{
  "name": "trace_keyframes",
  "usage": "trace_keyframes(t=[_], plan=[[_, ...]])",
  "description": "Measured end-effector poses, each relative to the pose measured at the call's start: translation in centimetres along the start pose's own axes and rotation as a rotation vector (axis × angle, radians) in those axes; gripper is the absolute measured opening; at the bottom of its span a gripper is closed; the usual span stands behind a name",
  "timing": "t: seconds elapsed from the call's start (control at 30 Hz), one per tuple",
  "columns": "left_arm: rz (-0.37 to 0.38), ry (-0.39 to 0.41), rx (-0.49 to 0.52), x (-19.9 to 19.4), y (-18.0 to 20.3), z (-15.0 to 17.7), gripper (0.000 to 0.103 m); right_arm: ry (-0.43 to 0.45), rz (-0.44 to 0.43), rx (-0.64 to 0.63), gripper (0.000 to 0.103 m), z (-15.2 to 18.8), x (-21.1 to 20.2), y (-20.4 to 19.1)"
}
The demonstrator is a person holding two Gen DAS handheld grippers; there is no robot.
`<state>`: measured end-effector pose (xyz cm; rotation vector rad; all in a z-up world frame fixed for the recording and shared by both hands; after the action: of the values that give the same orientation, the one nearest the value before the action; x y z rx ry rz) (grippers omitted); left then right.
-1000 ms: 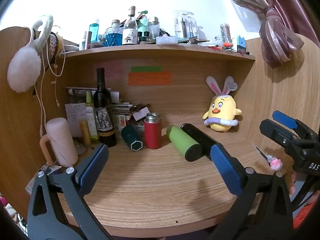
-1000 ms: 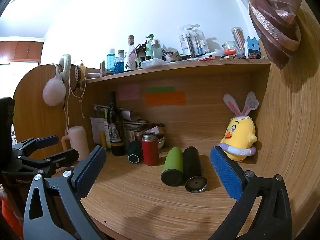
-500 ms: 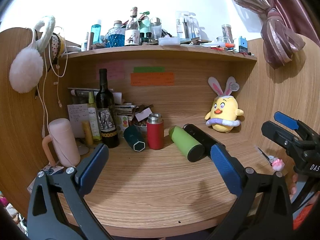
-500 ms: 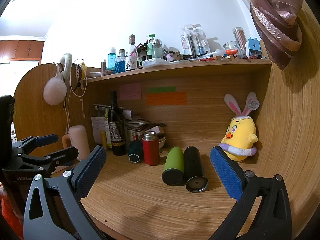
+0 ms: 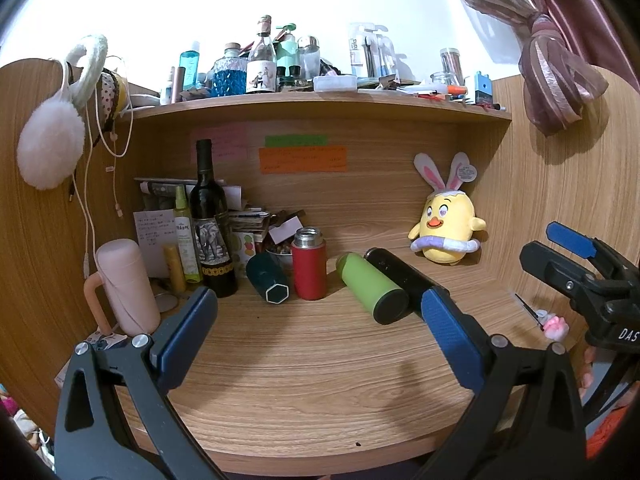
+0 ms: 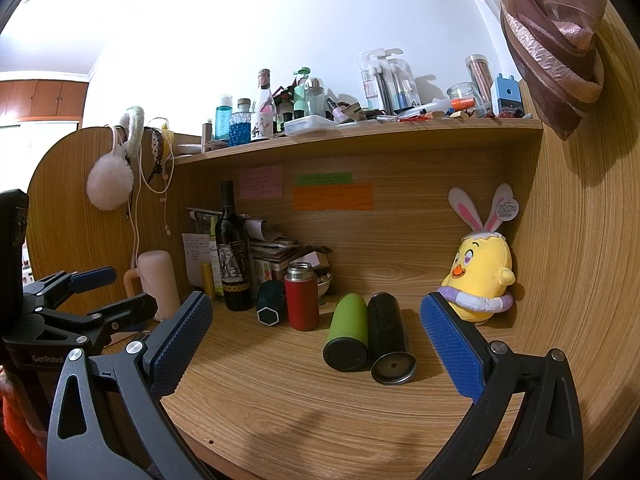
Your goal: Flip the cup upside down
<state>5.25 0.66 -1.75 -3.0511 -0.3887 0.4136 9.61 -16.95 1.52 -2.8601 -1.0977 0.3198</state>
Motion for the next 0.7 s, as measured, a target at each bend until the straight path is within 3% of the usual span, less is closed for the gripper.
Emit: trace_keyframes(t=[0.7], plan=[[-0.001,0.009,0.011,-0.26,0.19,-0.20,0.103,-0.003,0.003,-0.002,0.103,0.00,0.04,-0.07]])
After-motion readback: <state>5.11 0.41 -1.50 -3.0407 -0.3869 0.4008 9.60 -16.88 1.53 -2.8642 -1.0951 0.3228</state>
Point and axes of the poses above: each gripper's, at about its wrist camera, not at the fingertips, and x roughly the way its jaws point, y to its right, z to its underside, the point moved 6 cm from there along x, roughly the way its jaws point, and after that the axes turned 13 degrees about -z, right-handed, at the moved point
